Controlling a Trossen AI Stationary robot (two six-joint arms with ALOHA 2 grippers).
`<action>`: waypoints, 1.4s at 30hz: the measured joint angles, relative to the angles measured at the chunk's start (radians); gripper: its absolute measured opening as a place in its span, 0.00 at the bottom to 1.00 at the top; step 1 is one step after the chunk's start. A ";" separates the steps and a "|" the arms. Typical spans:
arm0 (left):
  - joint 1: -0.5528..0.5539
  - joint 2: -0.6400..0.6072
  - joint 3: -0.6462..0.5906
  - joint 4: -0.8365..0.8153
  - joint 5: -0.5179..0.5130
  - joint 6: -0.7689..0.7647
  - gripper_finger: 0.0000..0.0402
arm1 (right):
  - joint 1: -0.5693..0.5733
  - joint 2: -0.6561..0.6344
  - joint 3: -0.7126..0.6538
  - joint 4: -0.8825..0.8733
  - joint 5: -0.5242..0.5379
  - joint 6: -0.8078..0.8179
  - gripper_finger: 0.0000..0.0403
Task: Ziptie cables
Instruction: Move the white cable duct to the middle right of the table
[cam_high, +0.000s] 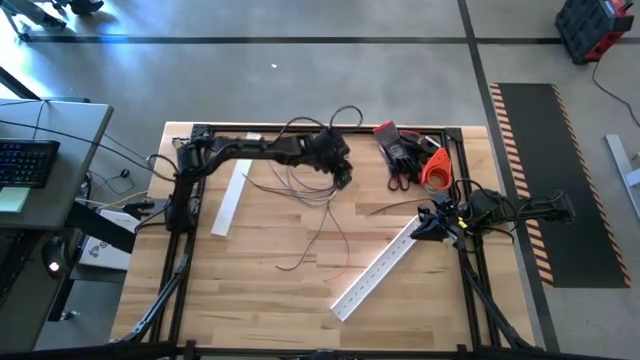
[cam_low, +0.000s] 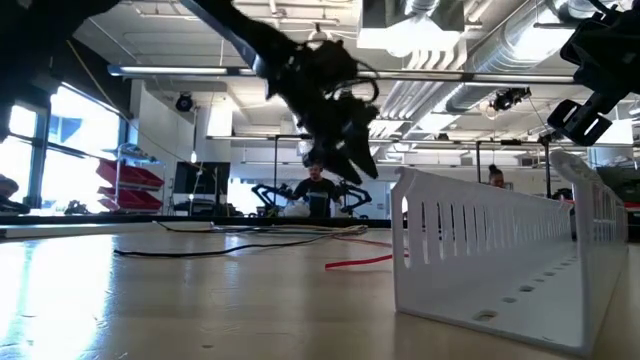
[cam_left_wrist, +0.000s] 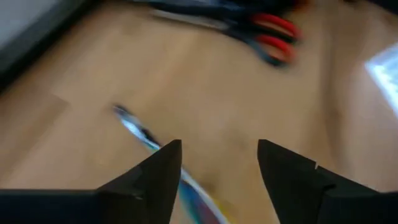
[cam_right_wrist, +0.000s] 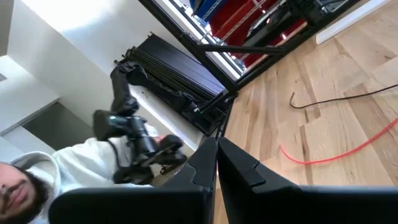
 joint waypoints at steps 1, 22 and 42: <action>0.017 0.019 0.000 0.022 -0.002 0.010 0.51 | 0.000 0.000 0.000 0.000 0.000 0.000 0.00; -0.087 0.061 0.002 -0.098 -0.062 -0.038 0.53 | 0.000 0.000 0.000 0.000 0.001 0.000 0.00; -0.656 0.092 0.003 -0.112 0.141 0.095 0.40 | 0.000 0.000 0.000 0.000 0.000 0.000 0.00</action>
